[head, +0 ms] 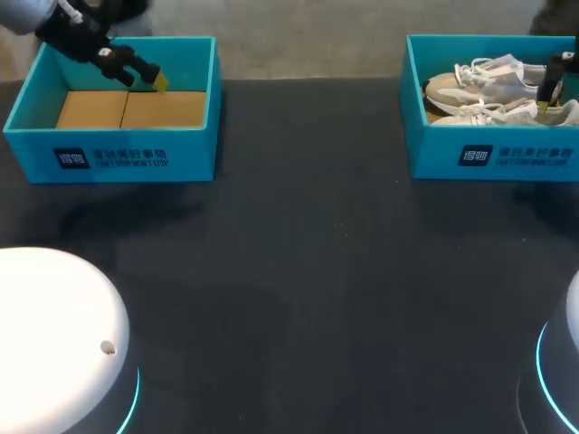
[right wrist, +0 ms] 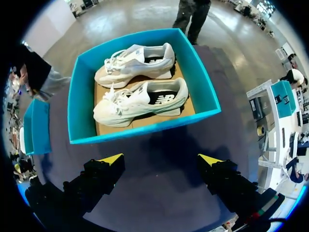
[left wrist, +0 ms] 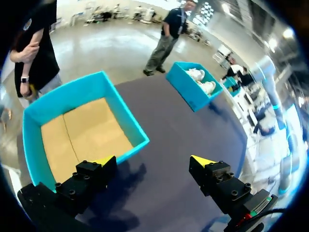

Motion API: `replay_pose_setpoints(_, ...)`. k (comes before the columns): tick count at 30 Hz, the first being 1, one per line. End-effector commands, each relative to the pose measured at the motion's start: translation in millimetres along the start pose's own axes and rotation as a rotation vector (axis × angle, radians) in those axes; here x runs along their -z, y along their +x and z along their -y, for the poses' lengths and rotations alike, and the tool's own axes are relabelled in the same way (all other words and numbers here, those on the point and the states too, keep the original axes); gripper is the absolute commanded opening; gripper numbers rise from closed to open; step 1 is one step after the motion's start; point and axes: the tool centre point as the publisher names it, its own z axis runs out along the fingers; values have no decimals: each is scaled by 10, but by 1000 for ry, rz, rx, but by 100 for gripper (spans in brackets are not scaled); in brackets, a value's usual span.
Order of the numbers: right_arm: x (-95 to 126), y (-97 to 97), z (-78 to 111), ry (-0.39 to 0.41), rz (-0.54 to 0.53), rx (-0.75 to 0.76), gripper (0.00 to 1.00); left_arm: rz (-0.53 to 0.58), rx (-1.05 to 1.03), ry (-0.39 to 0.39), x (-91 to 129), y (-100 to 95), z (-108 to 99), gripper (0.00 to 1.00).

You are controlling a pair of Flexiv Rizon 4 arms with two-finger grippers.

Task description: Take the shoe out of the shoebox, open the shoe tongue, remove and reinsert the insole, then place the shoe into the shoebox

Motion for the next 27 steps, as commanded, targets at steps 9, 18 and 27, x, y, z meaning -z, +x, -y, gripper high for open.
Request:
replay_pose_setpoints(9,-243,50,92,54,12,27,100,343,158,-138,-305,-137,-136,100)
replay_pose_setpoints(18,-248,-2,123,63,0,15,100,381,294,-149,-305,-208,-187,100)
replay_pose_setpoints(27,-248,-2,123,63,0,15,100,374,341,-175,-226,-162,-238,100)
